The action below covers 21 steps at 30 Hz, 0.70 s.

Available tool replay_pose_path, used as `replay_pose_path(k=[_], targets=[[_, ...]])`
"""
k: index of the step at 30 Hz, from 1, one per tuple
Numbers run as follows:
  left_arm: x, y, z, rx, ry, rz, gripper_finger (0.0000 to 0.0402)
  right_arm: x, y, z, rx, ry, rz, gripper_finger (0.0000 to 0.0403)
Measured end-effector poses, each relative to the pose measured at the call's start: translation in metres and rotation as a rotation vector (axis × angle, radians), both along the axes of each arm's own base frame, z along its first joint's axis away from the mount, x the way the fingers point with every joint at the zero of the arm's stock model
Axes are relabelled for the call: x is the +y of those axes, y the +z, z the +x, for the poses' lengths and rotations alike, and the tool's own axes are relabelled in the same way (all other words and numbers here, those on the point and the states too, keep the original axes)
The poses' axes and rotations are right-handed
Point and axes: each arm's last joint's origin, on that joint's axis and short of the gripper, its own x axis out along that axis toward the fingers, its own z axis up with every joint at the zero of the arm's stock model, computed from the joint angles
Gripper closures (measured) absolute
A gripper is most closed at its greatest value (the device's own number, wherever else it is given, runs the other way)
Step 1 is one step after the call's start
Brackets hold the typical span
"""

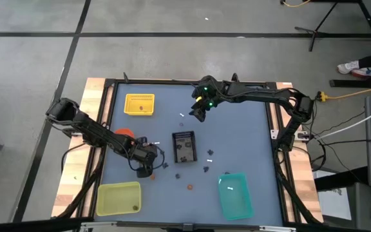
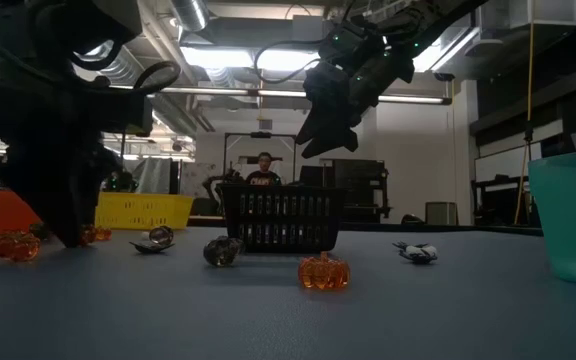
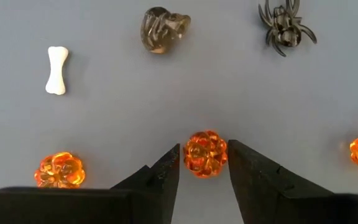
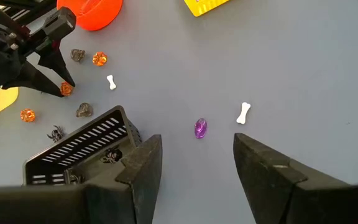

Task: Sort Halloween decoration
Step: Put the orange pumpkin toy into the orange bin

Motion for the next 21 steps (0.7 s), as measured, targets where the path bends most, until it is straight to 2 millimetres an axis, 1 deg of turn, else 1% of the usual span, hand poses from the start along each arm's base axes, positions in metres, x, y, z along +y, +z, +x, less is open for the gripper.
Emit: replay_pose_path(k=[12,21], targets=[[-0.0003,0.0002,0.0004,-0.004,-0.001,-0.006,0.0283,0.0001,0.0,0.0001,0.0,0.0,0.0,0.0205],[-0.0005,0.0002,0.0005,-0.004,-0.002,-0.009,0.033,0.0,0.0,0.0,0.0,0.0,0.0,0.0205]])
